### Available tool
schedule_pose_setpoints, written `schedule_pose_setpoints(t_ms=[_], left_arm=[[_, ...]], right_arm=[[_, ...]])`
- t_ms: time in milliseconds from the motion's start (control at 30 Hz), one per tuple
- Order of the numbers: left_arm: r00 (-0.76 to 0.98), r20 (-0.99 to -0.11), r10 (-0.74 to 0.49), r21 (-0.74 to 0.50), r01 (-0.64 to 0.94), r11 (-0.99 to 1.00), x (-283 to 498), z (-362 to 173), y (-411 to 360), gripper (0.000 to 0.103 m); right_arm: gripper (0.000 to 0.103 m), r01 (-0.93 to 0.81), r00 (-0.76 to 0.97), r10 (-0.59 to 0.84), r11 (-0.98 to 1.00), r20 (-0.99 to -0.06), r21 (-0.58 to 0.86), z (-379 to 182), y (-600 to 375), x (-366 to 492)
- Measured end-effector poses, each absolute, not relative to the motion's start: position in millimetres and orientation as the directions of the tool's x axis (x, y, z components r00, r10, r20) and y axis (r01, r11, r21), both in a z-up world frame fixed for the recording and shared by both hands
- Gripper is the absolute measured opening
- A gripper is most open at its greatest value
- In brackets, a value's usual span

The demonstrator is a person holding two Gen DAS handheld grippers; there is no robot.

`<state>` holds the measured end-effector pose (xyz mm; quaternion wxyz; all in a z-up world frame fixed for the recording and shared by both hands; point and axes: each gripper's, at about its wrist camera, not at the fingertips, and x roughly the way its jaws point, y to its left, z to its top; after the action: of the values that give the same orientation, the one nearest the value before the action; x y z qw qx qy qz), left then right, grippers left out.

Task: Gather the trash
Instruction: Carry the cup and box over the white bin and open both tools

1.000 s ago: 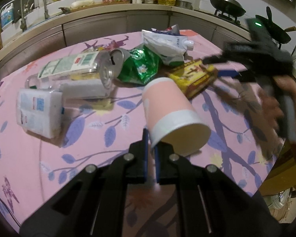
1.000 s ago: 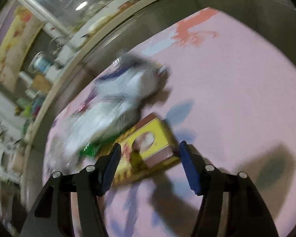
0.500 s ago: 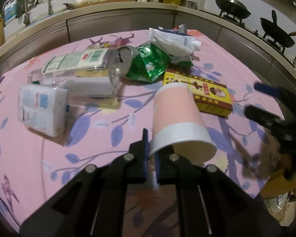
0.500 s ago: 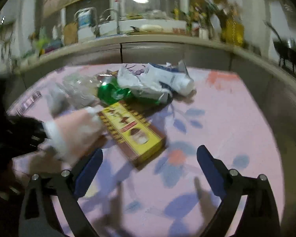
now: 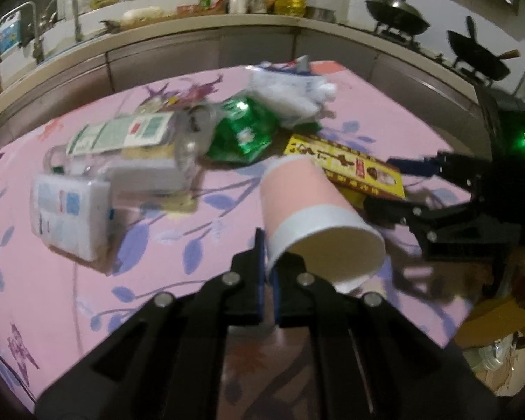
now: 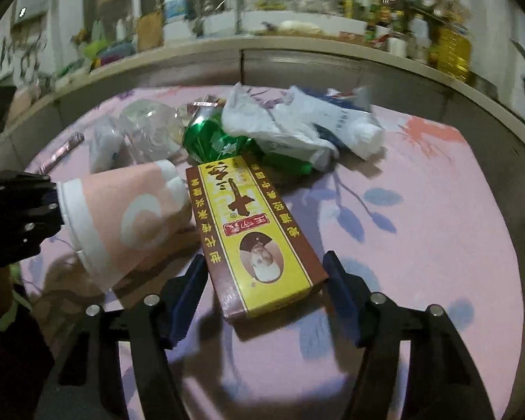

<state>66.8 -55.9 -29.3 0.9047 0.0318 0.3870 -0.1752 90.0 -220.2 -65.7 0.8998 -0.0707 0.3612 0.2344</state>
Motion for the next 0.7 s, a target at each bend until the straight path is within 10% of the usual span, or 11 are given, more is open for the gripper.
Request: schedule_pose_setpoints(t_ms=[700], left_arm=[[0.48,-0.67,-0.566,-0.109,0.691,0.714,140,7,-329,0.003]], right_arm=[[0.062,0.319,0.755,-0.006,0.877,-0.655,0.359,-63,-464,38]])
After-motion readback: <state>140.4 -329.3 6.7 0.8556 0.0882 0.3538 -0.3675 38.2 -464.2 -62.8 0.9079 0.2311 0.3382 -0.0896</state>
